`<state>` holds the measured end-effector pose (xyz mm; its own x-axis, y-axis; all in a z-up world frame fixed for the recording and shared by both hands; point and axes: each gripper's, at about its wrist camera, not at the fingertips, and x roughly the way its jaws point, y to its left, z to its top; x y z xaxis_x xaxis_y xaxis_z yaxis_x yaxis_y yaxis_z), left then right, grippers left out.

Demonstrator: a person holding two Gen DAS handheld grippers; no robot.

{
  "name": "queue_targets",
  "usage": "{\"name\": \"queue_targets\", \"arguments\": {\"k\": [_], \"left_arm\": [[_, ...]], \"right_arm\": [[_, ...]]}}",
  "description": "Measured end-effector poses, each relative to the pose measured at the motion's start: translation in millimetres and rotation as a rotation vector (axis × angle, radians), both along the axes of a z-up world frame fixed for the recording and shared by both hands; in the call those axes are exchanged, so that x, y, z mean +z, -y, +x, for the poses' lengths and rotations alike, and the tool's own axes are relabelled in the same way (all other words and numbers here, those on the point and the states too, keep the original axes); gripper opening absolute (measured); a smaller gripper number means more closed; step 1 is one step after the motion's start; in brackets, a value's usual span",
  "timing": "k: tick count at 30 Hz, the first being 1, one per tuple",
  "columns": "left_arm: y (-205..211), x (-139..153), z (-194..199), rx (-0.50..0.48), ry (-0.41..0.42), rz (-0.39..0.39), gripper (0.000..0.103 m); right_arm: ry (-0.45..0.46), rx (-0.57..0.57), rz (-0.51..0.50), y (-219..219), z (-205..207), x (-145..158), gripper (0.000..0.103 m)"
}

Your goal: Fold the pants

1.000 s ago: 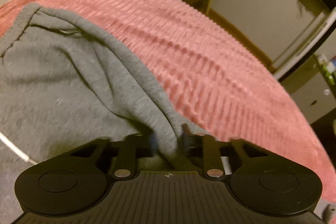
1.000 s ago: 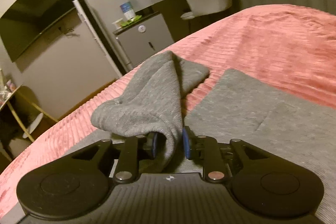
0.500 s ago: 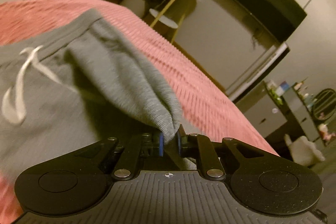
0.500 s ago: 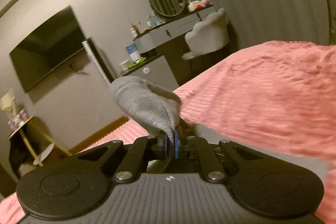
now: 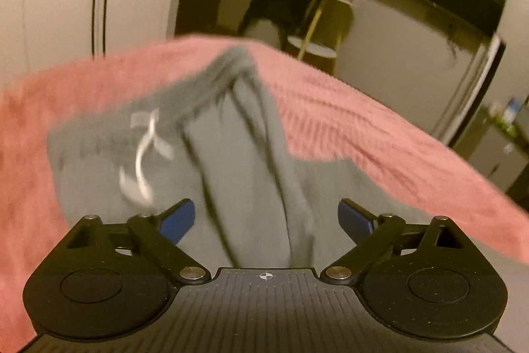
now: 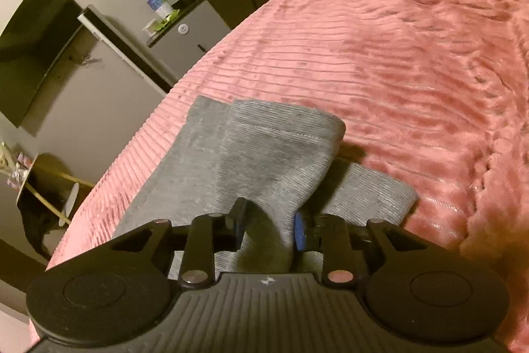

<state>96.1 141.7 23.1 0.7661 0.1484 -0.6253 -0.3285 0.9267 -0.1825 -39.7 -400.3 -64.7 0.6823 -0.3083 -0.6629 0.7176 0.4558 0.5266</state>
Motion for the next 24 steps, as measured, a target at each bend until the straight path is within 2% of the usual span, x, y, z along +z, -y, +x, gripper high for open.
{"name": "queue_targets", "arguments": {"k": [4,6,7,8,9,10,13,16,18,20,21,22,24], "left_arm": [[6,-2,51,0.016,-0.059,0.092,0.096],[10,-14,63,0.025,-0.110,0.097,0.082],[9,-23,62,0.026,-0.146,0.089,0.041],[3,-31,67,0.024,-0.185,0.066,0.011],[-4,-35,68,0.046,-0.202,0.036,0.012],[-13,-34,60,0.073,-0.174,-0.005,0.011],[-41,-21,23,0.124,-0.012,-0.096,0.010],[-70,-18,-29,0.180,0.087,-0.144,0.010],[-85,-30,-55,0.215,0.079,-0.164,0.011],[-97,-50,-75,0.269,0.017,-0.184,0.016],[-102,-59,-82,0.290,-0.004,-0.214,0.015],[-107,-67,-92,0.314,-0.001,-0.258,0.017],[-111,-73,-103,0.339,0.029,-0.315,0.028]], "right_arm": [[0.005,-0.002,0.009,1,2,-1,0.028],[-0.002,0.003,0.008,-2,2,0,0.028],[-0.006,0.009,0.003,-3,2,1,0.028],[-0.010,0.013,-0.001,-3,3,2,0.028],[-0.013,0.015,-0.001,-3,2,3,0.028],[-0.014,0.019,0.000,-2,2,3,0.027],[-0.016,0.025,-0.006,-1,-1,4,0.027],[-0.010,0.028,0.000,-1,-3,4,0.027],[-0.005,0.029,0.004,-1,-4,4,0.026],[-0.001,0.033,0.013,0,-4,4,0.024],[0.002,0.035,0.021,0,-5,5,0.022],[0.005,0.037,0.032,0,-6,4,0.021],[0.014,0.037,0.054,1,-8,4,0.018]]}}
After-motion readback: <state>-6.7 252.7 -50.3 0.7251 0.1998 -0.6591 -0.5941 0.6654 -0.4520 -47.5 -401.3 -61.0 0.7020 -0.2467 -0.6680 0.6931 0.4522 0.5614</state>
